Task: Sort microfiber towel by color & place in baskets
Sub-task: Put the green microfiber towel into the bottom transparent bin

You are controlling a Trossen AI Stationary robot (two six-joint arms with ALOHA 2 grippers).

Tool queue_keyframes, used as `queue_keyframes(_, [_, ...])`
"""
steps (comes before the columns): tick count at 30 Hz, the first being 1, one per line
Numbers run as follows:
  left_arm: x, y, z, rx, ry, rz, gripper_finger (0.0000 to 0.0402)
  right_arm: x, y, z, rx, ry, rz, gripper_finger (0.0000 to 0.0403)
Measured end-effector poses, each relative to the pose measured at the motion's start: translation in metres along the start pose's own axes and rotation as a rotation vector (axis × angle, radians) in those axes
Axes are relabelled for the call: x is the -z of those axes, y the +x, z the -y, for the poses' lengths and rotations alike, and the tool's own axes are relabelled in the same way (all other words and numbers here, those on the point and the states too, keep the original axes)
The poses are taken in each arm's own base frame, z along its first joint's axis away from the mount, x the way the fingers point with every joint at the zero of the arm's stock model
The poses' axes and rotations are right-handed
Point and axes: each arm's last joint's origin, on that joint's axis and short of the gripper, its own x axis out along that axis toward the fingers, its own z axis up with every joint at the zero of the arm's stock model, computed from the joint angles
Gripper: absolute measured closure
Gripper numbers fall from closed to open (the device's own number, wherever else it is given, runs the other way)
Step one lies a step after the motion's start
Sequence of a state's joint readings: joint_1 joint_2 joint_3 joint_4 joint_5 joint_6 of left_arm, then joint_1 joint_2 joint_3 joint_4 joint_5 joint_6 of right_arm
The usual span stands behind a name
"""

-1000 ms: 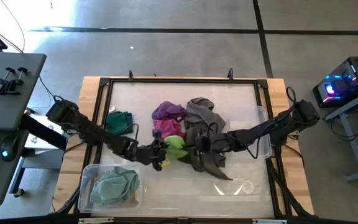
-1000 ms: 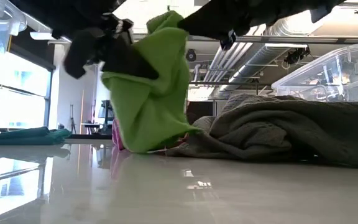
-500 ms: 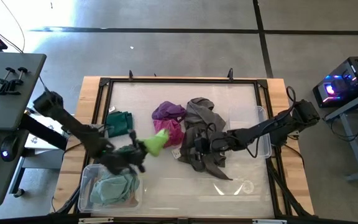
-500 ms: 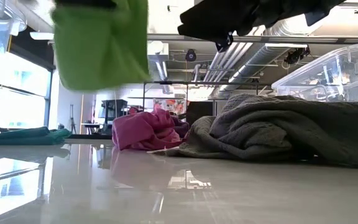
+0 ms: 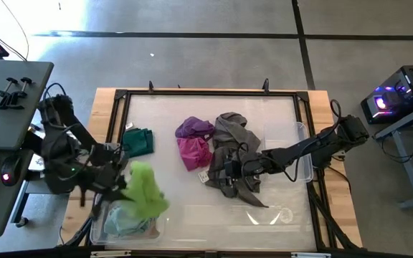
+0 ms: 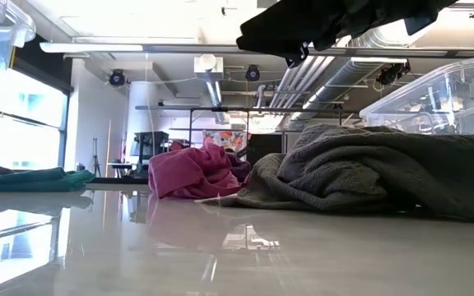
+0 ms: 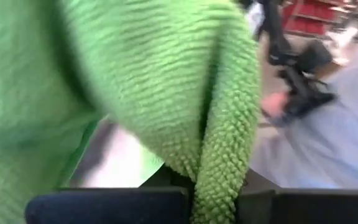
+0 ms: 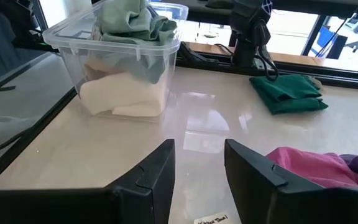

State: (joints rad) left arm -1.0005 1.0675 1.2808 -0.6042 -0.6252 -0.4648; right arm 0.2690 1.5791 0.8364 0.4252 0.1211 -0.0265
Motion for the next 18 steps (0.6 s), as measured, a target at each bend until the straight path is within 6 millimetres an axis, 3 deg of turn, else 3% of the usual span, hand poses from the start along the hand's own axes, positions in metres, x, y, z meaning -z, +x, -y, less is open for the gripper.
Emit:
queue_keyframes(3, [0.004, -0.003, 0.011, 0.031, -0.031, -0.075, 0.0395, 0.000, 0.000, 0.000, 0.000, 0.000, 0.000, 0.0270])
queue_keyframes(7, [0.027, -0.005, 0.024, 0.020, -0.120, -0.242, 0.0395, 0.000, 0.000, 0.000, 0.000, -0.007, -0.002, 0.0270])
queue_keyframes(14, [0.080, 0.002, 0.025, -0.272, -0.155, -0.533, 0.0396, -0.001, 0.000, 0.002, 0.004, -0.072, 0.014, 0.0270])
queue_keyframes(18, [0.096, 0.015, 0.031, -0.314, -0.201, -0.646, 0.0396, -0.001, 0.000, 0.005, 0.012, -0.060, 0.013, 0.0270])
